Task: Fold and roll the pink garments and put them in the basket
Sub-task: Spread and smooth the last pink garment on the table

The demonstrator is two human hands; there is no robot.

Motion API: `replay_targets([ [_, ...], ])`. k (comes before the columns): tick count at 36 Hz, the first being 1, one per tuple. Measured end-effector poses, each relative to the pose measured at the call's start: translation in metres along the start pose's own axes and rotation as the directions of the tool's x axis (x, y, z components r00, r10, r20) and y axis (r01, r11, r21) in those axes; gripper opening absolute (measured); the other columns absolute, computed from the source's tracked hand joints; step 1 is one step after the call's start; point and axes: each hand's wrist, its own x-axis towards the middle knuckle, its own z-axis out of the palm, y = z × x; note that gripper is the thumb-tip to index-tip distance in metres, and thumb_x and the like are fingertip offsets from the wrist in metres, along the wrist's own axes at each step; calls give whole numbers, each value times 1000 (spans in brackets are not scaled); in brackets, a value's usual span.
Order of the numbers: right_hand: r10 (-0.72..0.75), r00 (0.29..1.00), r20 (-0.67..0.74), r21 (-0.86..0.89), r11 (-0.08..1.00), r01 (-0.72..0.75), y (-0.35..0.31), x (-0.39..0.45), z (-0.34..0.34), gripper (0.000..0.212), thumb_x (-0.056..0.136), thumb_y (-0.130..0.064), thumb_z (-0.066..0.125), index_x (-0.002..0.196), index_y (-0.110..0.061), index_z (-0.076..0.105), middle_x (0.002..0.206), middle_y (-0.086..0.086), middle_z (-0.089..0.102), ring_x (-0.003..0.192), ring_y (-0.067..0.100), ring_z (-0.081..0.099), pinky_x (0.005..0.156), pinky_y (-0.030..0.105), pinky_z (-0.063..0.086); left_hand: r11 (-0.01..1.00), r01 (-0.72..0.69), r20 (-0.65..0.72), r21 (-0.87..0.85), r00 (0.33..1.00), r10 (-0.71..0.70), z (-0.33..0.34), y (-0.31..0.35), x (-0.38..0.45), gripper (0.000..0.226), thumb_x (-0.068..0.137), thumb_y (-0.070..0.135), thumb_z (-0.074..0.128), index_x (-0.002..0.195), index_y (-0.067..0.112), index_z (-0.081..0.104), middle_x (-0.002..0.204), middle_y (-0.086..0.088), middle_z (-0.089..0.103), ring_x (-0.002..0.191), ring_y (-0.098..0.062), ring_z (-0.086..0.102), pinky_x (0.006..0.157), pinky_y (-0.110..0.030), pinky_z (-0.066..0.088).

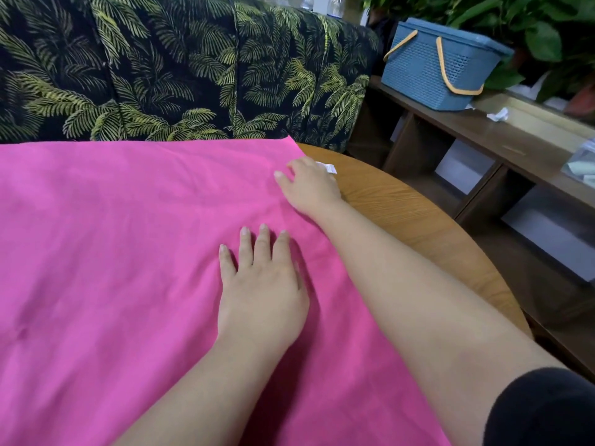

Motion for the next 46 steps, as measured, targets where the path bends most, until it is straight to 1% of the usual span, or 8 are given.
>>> replay_targets([
  [6,133,955,263,-63,991,-121,13,15,9,67,94,-66,19,153,-35,11,162,-3,0,149,19,-3,119,45,-1,999,40,-28,-20,999,-41,0,-1,0,57,97,22,19,152,13,6,161,-7,1,148,-27,-8,118,-46,-5],
  [18,181,965,188,-133,978,-158,16,29,3,60,103,-45,16,155,-17,7,162,6,4,149,23,-2,120,41,-2,999,-28,8,35,1000,28,7,-4,5,82,76,39,-16,152,25,11,162,-3,5,148,-29,-5,116,-52,-3],
  [24,48,975,215,11,999,-51,9,-48,-28,57,103,-44,23,153,-16,21,161,3,13,149,20,1,119,41,0,999,-44,47,0,998,44,-2,-2,1,53,100,31,19,153,23,15,161,-3,7,148,-28,-5,118,-52,-1],
  [26,36,964,265,43,998,-49,6,-85,-40,57,103,-44,24,153,-17,21,161,2,12,149,19,0,119,39,0,977,-45,-41,-208,998,37,-2,-4,3,49,99,23,30,148,21,31,158,-2,21,148,-24,8,119,-48,4],
  [30,22,953,303,106,993,-56,0,-155,-57,57,102,-44,30,153,-19,23,161,2,14,149,19,3,121,40,5,637,-37,-138,-770,984,-109,-25,-15,-8,42,93,-2,46,130,14,55,140,-2,49,133,-17,42,111,-23,27],
  [34,-17,950,311,159,987,-34,-18,-218,-74,57,101,-45,36,152,-25,22,161,-2,11,148,16,1,121,41,6,861,-67,-104,-505,994,16,-41,-57,-37,41,94,13,51,136,16,50,148,-5,36,141,-19,29,113,-22,19],
  [37,-85,945,316,139,989,42,-35,-254,-80,58,99,-43,42,152,-31,20,161,-5,9,148,16,-1,120,42,7,989,32,4,-144,999,-31,-51,-94,-61,55,94,44,50,146,34,33,159,-5,17,148,-26,8,119,-49,11],
  [46,-203,956,210,242,959,150,-96,-275,-58,47,99,-40,41,145,-33,37,157,-8,27,146,13,15,120,38,9,932,314,103,181,936,-336,-81,-186,-129,101,47,99,3,141,63,10,161,8,5,147,-28,-2,114,-58,6],
])
